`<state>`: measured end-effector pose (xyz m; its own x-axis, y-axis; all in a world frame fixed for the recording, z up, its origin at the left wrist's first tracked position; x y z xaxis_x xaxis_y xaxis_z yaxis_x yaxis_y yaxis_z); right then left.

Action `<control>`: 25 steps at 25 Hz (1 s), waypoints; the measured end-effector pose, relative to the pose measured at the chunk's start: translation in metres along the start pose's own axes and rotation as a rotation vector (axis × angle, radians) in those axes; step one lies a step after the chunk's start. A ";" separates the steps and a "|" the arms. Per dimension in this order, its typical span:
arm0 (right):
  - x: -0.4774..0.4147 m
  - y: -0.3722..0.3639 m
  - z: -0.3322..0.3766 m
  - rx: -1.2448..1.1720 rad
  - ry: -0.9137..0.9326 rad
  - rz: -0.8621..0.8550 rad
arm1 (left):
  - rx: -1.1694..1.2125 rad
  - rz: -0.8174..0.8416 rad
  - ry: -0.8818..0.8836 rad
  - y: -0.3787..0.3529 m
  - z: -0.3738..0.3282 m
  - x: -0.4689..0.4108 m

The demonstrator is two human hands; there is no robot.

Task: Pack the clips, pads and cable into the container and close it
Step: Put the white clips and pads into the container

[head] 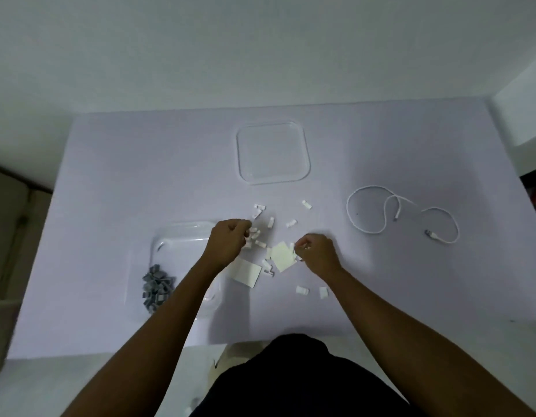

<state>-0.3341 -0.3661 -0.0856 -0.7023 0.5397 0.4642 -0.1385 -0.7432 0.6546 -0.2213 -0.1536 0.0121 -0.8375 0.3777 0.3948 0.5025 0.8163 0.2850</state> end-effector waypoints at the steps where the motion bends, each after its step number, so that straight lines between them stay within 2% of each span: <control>1: 0.000 -0.007 0.002 0.021 -0.001 0.012 | -0.062 0.002 -0.029 0.009 0.004 0.004; 5: 0.007 -0.027 -0.007 0.067 -0.058 0.030 | -0.178 -0.002 -0.065 0.037 0.028 0.015; 10: 0.012 -0.032 -0.020 -0.028 -0.125 -0.034 | -0.208 -0.001 -0.010 0.063 0.058 0.018; 13: 0.019 -0.029 -0.010 -0.259 -0.186 -0.073 | -0.205 0.001 0.042 0.078 0.074 0.016; 16: 0.039 -0.030 0.020 -0.741 -0.339 0.172 | -0.163 0.004 0.073 0.091 0.087 0.017; 18: 0.054 -0.031 0.050 -0.932 -0.370 0.392 | -0.110 0.031 0.109 0.099 0.098 0.019; 22: 0.072 -0.044 0.093 -1.023 -0.273 0.661 | -0.100 0.060 0.131 0.112 0.109 0.023; 25: 0.079 -0.059 0.122 -1.006 -0.208 0.757 | -0.112 0.046 0.128 0.124 0.111 0.030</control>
<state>-0.2966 -0.2315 -0.0149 -0.7280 -0.1644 0.6656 -0.2827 -0.8124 -0.5099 -0.2080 0.0080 -0.0373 -0.7824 0.3492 0.5156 0.5666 0.7428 0.3567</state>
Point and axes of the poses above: each hand's wrist, its own x-axis away from the middle knuckle, its own y-axis out of the back of the hand, z = x × y, the point moved 5 cm from there along -x, towards the middle knuckle, and after that the axes turned 7 degrees about -y, right-handed, at the moved point
